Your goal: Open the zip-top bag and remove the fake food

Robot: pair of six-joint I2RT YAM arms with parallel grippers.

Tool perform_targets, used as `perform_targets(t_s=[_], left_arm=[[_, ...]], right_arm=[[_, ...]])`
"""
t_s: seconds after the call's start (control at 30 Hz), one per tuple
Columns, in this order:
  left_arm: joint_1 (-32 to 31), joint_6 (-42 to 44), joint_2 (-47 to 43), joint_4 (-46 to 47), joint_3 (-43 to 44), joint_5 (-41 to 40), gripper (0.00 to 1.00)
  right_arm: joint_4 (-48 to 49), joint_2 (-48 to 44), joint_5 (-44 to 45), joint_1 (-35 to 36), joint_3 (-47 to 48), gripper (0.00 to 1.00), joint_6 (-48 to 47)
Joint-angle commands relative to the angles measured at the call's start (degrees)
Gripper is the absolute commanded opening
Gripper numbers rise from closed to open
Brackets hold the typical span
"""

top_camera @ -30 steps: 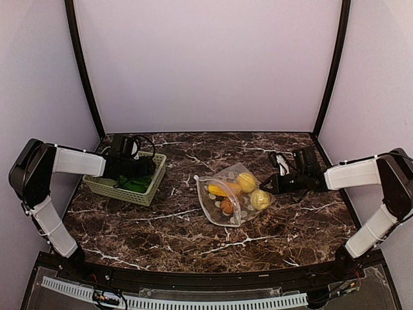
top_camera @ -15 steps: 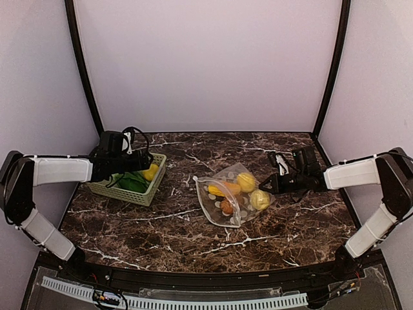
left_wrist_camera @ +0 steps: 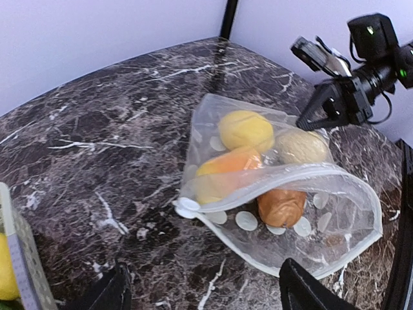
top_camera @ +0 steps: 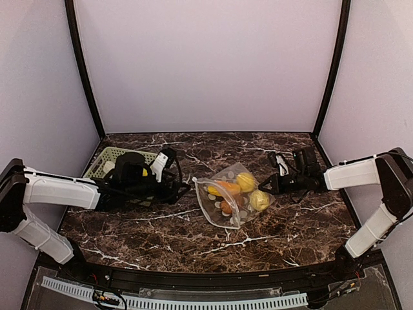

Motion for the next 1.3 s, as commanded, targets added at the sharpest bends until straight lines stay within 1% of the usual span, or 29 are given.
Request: perform_targets(t_s=[0.0, 0.2, 0.27, 0.4, 0.5, 0.7, 0.93, 1.27], left_arm=[[-5.26, 6.86, 4.35, 2.30, 1.40, 2.00, 0.78], [-8.84, 9.96, 11.94, 6.89, 4.11, 5.14, 0.75], [-9.61, 10.67, 14.81, 7.69, 5.73, 5.16, 0.73], [-10.01, 11.06, 19.90, 9.41, 9.27, 6.40, 0.68], [-10.24, 11.19, 23.65, 9.48, 12.67, 7.18, 0.67], [-10.54, 11.57, 29.57, 8.55, 18.65, 8.37, 0.67], [-10.79, 12.14, 35.05, 6.21, 24.76, 9.07, 0.73], [-10.79, 12.39, 40.48, 4.17, 28.21, 8.84, 0.72]], right_arm=[[-0.38, -0.14, -1.17, -0.09, -1.24, 0.00, 0.34], [-0.44, -0.10, -1.33, -0.12, -1.28, 0.00, 0.09], [-0.51, -0.12, -1.40, -0.14, -1.25, 0.00, 0.00], [-0.48, 0.07, -1.49, -0.11, -1.17, 0.00, -0.16], [-0.38, 0.37, -1.71, -0.09, -1.17, 0.00, -0.35], [0.27, 0.84, -2.19, -0.09, -1.17, 0.00, -0.13], [1.07, 1.57, -2.84, -0.10, -1.38, 0.00, 0.09], [1.91, 2.41, -3.21, -0.04, -1.67, 0.00, 0.56]])
